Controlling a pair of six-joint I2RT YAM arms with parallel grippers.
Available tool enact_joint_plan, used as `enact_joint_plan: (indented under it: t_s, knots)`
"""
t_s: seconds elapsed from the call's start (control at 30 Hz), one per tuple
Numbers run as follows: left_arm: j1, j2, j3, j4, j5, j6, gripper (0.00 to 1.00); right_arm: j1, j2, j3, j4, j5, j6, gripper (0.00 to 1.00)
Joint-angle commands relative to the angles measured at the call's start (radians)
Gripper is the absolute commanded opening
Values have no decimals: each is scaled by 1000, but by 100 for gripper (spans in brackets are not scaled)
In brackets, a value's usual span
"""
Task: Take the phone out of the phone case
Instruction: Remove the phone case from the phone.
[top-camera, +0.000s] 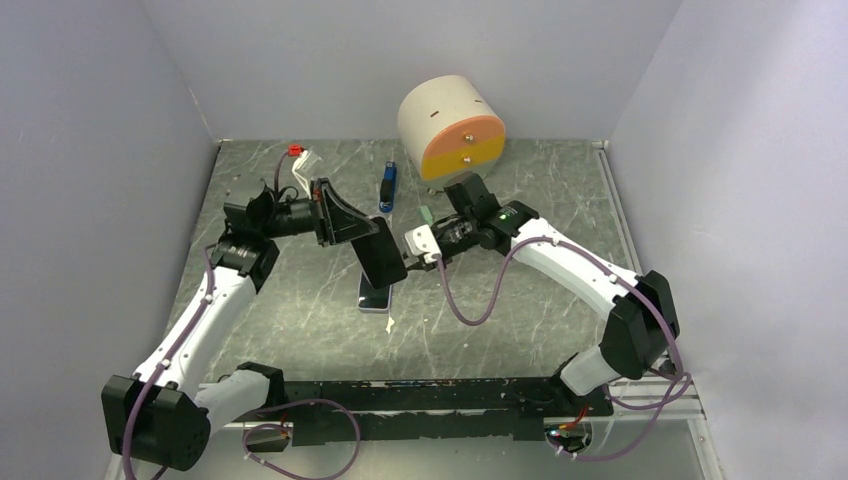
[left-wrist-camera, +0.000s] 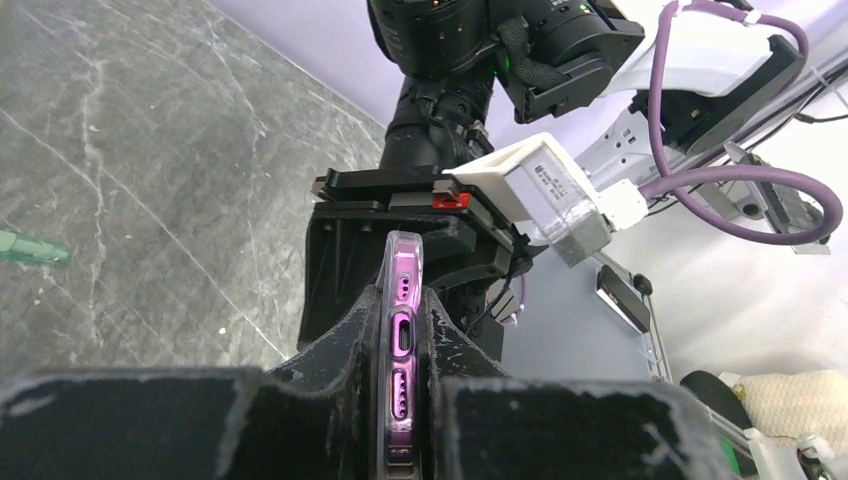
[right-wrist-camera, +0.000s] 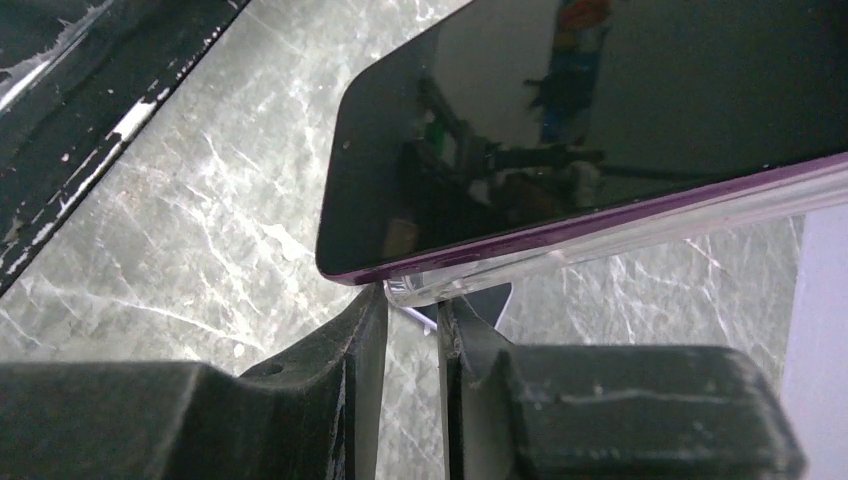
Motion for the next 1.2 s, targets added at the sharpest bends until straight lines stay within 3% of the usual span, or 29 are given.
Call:
enact_joint_plan:
  t_s: [0.0, 0.27, 0.6, 0.9, 1.03, 1.17]
  knots:
    - [-73, -6, 36, -107, 65, -18, 2, 18, -14, 71, 269, 19, -26, 0]
    - [-77, -40, 29, -148, -23, 23, 3, 18, -55, -56, 586, 32, 234, 3]
    - [-77, -124, -53, -61, -340, 21, 2, -5, -156, -325, 1010, 137, 647, 50]
    - [-71, -187, -228, 177, -596, -93, 3, -69, -277, -537, 1274, 338, 987, 68]
    - [-62, -205, -290, 283, -660, -147, 2, -102, -334, -602, 1307, 452, 1162, 76]
    - [-61, -215, -338, 369, -724, -194, 2, -120, -380, -648, 1318, 505, 1333, 78]
